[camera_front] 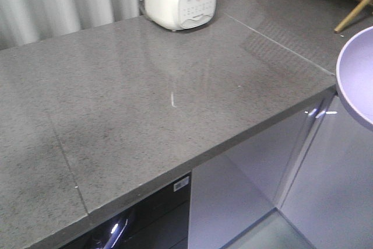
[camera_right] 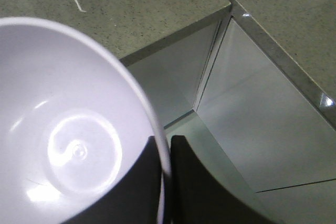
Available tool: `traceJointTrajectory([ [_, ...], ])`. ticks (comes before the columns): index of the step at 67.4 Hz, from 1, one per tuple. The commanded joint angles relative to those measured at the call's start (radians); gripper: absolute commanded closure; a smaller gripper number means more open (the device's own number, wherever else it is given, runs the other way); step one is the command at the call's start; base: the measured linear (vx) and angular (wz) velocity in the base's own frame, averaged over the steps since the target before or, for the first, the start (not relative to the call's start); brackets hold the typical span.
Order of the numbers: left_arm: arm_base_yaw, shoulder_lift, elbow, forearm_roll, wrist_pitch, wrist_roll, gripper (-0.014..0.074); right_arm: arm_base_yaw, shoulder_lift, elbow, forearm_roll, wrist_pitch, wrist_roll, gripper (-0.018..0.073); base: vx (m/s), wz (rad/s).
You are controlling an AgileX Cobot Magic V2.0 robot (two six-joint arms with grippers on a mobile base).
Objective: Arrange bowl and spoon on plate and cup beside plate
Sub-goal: 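Drive the base toward the pale blue plate carrying spoon and bowl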
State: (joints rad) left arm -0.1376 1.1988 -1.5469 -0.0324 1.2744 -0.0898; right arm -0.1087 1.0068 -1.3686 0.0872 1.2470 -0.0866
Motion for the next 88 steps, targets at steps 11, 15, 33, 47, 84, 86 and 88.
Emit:
traceJointTrajectory([
  [11, -0.004, -0.018, -0.028, -0.009, -0.023, -0.005, 0.0603, -0.003, -0.013, -0.028, 0.004, -0.061, -0.007, 0.0565, 0.0, -0.3],
  [15, -0.004, -0.018, -0.028, -0.009, -0.023, -0.005, 0.0603, -0.003, -0.013, -0.028, 0.004, -0.061, -0.007, 0.0565, 0.01, -0.29],
  [33, -0.004, -0.018, -0.028, -0.009, -0.023, -0.005, 0.0603, -0.003, -0.013, -0.028, 0.004, -0.054, -0.007, 0.0565, 0.03, -0.29],
  [47, -0.004, -0.018, -0.028, -0.009, -0.023, -0.005, 0.0603, -0.003, -0.013, -0.028, 0.004, -0.054, -0.007, 0.0565, 0.05, -0.32],
  [84, -0.004, -0.018, -0.028, -0.009, -0.023, -0.005, 0.0603, -0.003, -0.013, -0.028, 0.004, -0.054, -0.007, 0.0565, 0.06, -0.39],
  [86, -0.004, -0.018, -0.028, -0.009, -0.023, -0.005, 0.0603, -0.003, -0.013, -0.028, 0.004, -0.054, -0.007, 0.0565, 0.07, -0.44],
  [88, -0.004, -0.018, -0.028, -0.009, -0.023, -0.005, 0.0603, -0.003, -0.013, -0.028, 0.004, -0.054, -0.007, 0.0565, 0.07, -0.44],
])
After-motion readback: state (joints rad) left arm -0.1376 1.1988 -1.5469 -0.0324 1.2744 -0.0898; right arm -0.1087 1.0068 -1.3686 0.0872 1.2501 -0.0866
